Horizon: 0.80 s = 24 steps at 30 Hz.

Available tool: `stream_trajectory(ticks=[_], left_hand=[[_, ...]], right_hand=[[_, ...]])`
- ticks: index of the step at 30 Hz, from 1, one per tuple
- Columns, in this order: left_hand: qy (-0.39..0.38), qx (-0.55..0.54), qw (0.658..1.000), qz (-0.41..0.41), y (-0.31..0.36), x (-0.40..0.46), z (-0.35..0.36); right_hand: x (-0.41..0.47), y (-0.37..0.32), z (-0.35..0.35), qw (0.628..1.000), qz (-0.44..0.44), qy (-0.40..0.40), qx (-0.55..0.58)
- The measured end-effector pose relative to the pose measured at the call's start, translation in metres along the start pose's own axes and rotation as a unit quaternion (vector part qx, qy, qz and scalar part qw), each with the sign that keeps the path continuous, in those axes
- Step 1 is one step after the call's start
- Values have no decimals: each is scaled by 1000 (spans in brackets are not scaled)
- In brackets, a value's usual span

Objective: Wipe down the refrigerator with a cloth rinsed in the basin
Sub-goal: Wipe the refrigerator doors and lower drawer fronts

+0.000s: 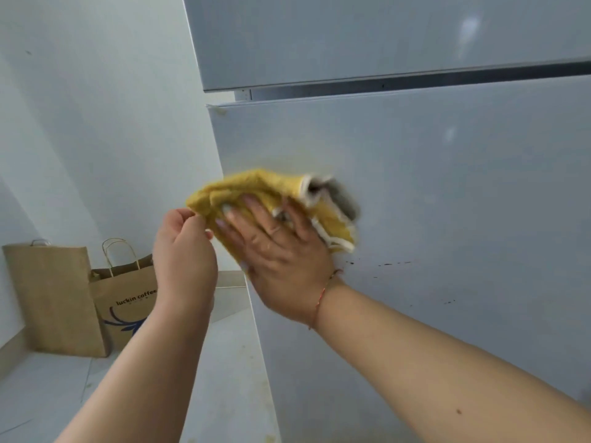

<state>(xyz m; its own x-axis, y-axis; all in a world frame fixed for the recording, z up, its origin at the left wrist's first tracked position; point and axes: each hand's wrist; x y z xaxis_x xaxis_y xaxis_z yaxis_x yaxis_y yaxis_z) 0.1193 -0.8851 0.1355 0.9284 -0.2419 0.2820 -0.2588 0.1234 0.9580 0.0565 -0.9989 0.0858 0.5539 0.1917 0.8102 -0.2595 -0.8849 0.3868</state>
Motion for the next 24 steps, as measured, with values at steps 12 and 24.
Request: stream_trajectory(ticks=[12, 24], left_hand=[[-102, 45, 993, 26, -2, -11, 6], [-79, 1, 997, 15, 0, -8, 10]], right_hand=[[-140, 67, -38, 989, 51, -112, -85], [-43, 33, -17, 993, 88, 17, -72]])
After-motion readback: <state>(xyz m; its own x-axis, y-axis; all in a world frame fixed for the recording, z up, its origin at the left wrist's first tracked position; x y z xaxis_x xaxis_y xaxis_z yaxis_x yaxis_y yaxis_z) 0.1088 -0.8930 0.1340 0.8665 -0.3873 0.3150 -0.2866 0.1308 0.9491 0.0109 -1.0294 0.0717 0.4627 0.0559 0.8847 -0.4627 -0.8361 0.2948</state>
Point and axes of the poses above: each hand's wrist, its own x-axis towards the middle knuckle, its own z-axis out of the palm, y = z × x, and after that the axes turned 2 degrees about -y, right-handed
